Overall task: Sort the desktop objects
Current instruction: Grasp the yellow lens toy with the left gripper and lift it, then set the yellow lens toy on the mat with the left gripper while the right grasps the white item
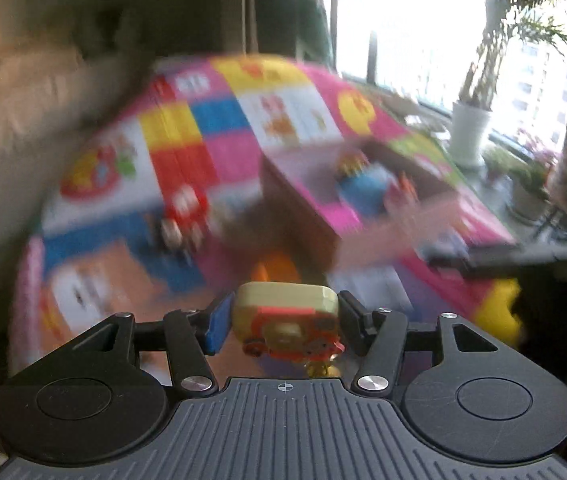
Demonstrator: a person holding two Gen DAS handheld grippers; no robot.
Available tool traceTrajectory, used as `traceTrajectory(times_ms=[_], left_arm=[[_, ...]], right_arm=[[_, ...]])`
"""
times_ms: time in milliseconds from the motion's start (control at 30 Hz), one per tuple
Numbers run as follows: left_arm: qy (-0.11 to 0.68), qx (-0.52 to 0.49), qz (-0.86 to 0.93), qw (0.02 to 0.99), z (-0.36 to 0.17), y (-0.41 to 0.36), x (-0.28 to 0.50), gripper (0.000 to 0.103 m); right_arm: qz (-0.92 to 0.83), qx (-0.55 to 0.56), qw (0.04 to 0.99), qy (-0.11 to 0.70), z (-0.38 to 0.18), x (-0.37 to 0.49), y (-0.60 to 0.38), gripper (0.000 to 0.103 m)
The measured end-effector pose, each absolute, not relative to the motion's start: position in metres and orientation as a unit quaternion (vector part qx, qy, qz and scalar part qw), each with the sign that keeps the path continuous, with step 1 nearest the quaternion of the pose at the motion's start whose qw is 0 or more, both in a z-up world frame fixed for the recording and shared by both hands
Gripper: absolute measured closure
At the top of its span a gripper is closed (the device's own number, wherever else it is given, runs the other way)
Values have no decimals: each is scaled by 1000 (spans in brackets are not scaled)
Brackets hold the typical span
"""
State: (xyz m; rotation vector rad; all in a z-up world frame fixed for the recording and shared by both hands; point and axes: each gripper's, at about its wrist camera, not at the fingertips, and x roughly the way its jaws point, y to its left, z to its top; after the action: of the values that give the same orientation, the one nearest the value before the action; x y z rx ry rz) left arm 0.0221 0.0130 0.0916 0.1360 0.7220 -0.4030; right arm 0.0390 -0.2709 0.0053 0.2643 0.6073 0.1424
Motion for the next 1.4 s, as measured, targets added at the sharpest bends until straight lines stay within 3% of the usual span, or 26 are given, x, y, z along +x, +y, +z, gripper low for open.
traceTrajectory(times_ms=[233, 300, 400, 467, 533, 600, 967, 1033, 1100, 1300, 1400], left_arm=[[370, 36, -131, 919, 55, 30, 36, 22], [354, 30, -113, 928, 60, 42, 34, 9], [338, 32, -107, 934, 64, 53, 21, 6], [339, 37, -109, 934, 60, 55, 10, 3], [344, 46, -111, 931, 50, 53, -2, 3], [353, 48, -120, 927, 40, 48, -10, 2], [362, 66, -139, 919, 10, 7, -23, 1], [359, 99, -123, 920, 7, 1, -21, 1], [351, 129, -103, 922, 5, 3, -21, 0], [332, 189, 10, 924, 7, 34, -11, 0], [336, 172, 34, 925, 12, 50, -8, 0]], right_arm=[[71, 118, 944, 301, 6, 39, -268, 5], [84, 107, 941, 309, 7, 41, -265, 5], [112, 76, 940, 313, 12, 42, -252, 6], [118, 66, 937, 322, 18, 50, -242, 16], [121, 63, 930, 342, 21, 63, -234, 40], [119, 58, 927, 352, 21, 74, -225, 44], [210, 76, 890, 397, 20, 64, -216, 42], [214, 60, 898, 379, 26, 56, -212, 28], [213, 39, 908, 359, 31, 50, -206, 20], [238, -10, 906, 350, 30, 55, -178, 21], [248, -37, 904, 345, 24, 58, -159, 23]])
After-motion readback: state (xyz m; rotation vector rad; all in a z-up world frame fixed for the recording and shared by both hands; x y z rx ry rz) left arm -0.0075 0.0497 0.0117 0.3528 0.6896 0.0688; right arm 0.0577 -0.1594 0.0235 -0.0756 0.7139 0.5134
